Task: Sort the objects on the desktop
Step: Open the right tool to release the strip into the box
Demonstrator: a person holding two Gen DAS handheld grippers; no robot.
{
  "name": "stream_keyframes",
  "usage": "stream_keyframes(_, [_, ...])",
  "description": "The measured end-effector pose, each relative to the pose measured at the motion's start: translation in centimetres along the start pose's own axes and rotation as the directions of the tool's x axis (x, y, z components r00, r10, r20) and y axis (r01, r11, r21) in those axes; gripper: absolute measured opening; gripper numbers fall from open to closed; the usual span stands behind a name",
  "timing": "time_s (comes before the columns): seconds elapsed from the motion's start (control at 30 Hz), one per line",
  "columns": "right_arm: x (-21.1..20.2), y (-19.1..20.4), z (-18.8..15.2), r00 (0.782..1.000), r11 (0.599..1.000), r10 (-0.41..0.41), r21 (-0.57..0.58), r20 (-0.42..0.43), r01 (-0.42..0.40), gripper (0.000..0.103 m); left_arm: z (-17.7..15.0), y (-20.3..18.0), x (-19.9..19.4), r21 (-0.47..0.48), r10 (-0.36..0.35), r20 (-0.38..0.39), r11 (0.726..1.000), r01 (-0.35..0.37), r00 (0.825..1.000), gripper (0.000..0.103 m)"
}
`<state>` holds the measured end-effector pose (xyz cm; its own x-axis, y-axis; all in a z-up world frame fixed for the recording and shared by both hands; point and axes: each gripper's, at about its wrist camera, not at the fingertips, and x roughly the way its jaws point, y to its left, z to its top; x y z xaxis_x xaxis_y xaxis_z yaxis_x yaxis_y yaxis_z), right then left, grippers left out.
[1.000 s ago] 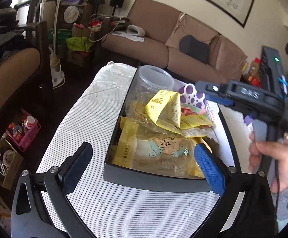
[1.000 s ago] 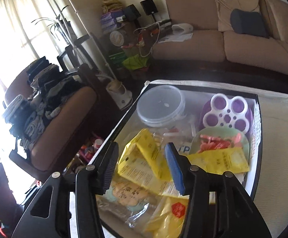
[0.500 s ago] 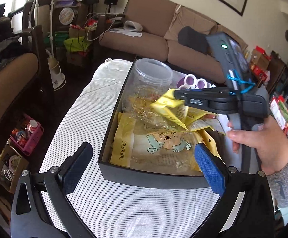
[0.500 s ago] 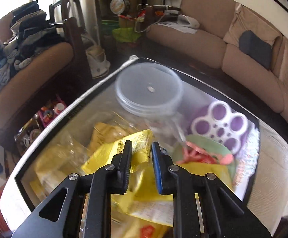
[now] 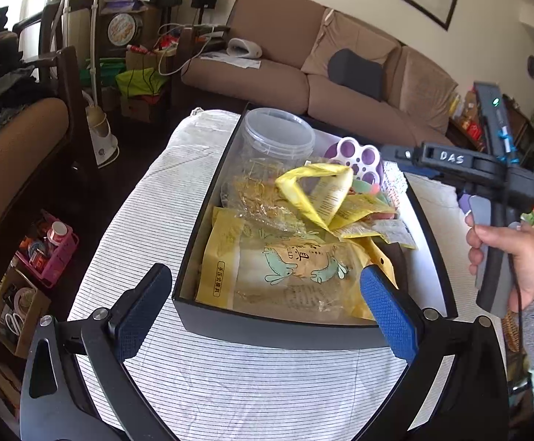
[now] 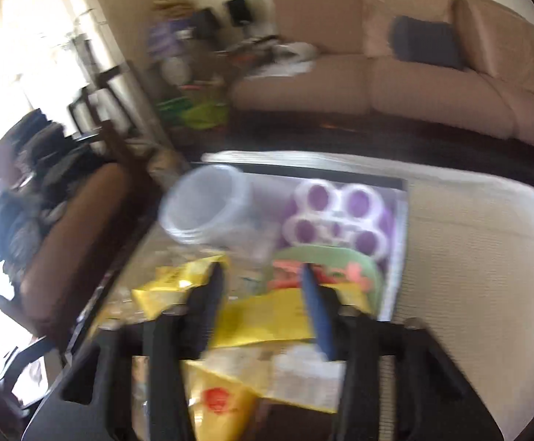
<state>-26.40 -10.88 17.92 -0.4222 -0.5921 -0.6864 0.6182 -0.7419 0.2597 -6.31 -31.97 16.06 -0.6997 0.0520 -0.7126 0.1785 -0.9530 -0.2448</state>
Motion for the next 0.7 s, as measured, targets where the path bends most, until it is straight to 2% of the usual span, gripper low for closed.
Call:
stream_keyframes(0.13, [2.2, 5.0, -0.6, 0.997, 0.976, -0.043, -0.214, -0.063, 0.029, 0.061, -0.1, -0.5, 0.1, 0.014, 0.005, -0.001, 1.0, -0.005, 1.0, 0.103])
stream_keyframes(0.23, [3.0, 7.8, -1.1, 0.998, 0.952, -0.018, -0.305, -0.063, -0.002, 0.059, -0.1, -0.4, -0.1, 0.014, 0.009, 0.005, 1.0, -0.009, 1.0, 0.103])
stream_keyframes(0.33, [5.2, 9.8, -1.9, 0.985, 0.905, -0.136, -0.416, -0.101, 0.083, 0.058, 0.0, 0.3, -0.2, -0.011, 0.005, 0.006, 1.0, -0.005, 1.0, 0.103])
stream_keyframes(0.4, [6.5, 10.0, -1.8, 0.98, 0.903, -0.156, -0.419, -0.123, 0.092, 0.049, 0.0, 0.5, -0.2, -0.023, -0.001, 0.003, 1.0, 0.001, 1.0, 0.103])
stream_keyframes(0.47, [7.9, 9.8, -1.8, 0.977, 0.915, -0.159, -0.392, -0.145, 0.091, 0.016, -0.1, 0.5, -0.3, -0.025, 0.0, 0.003, 1.0, 0.0, 1.0, 0.103])
stream_keyframes(0.57, [9.9, 9.8, -1.8, 0.964, 0.919, -0.183, -0.383, -0.194, 0.097, 0.008, -0.1, 0.4, -0.4, -0.02, 0.005, 0.006, 1.0, -0.005, 1.0, 0.103])
stream_keyframes(0.63, [8.9, 10.1, -1.5, 0.973, 0.902, -0.202, -0.409, -0.115, 0.139, 0.007, -0.1, 0.5, -0.5, -0.023, 0.003, 0.008, 1.0, -0.003, 1.0, 0.103])
stream_keyframes(0.7, [5.7, 10.3, -0.1, 0.991, 0.92, -0.132, -0.371, 0.007, 0.125, 0.007, 0.0, 0.5, -0.5, -0.031, 0.001, 0.009, 1.0, -0.001, 1.0, 0.103])
